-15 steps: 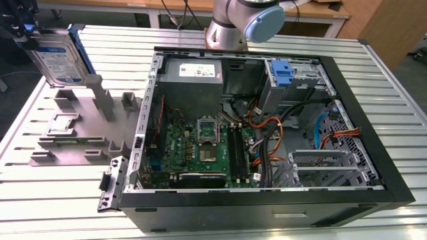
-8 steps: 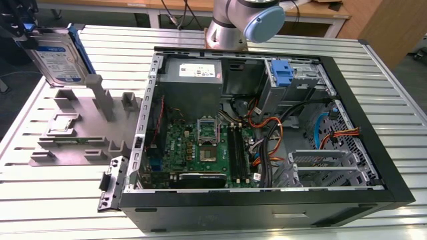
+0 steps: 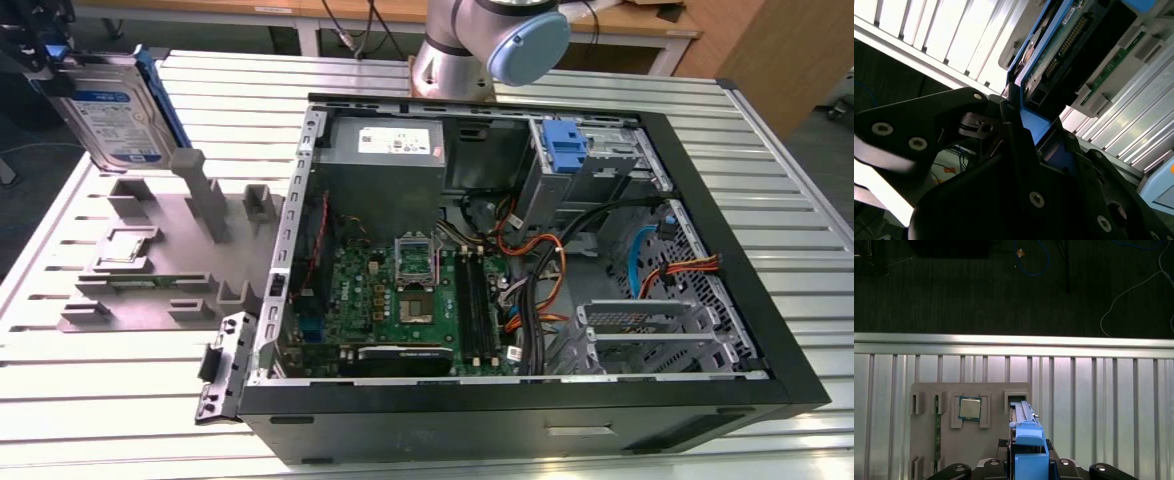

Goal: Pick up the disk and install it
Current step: 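Pick up the disk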

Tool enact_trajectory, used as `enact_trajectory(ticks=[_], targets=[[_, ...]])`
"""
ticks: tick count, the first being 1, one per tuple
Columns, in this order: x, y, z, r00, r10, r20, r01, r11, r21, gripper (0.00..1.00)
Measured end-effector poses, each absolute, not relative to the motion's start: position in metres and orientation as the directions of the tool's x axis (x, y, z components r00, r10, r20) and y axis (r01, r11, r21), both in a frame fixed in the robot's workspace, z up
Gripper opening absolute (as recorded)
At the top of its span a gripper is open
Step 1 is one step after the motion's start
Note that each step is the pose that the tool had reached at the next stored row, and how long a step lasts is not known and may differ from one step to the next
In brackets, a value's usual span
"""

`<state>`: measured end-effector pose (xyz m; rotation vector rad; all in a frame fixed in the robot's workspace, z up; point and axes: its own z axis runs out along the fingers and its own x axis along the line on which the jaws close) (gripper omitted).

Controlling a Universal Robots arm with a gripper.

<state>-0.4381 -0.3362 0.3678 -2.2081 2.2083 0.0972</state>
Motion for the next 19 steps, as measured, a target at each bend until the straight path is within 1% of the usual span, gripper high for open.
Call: enact_trajectory(ticks=[19], targets=[[-0.4381, -0.3362, 0.3726, -0.001, -0.998, -0.056, -0.999, -0.001, 0.032, 0.36]])
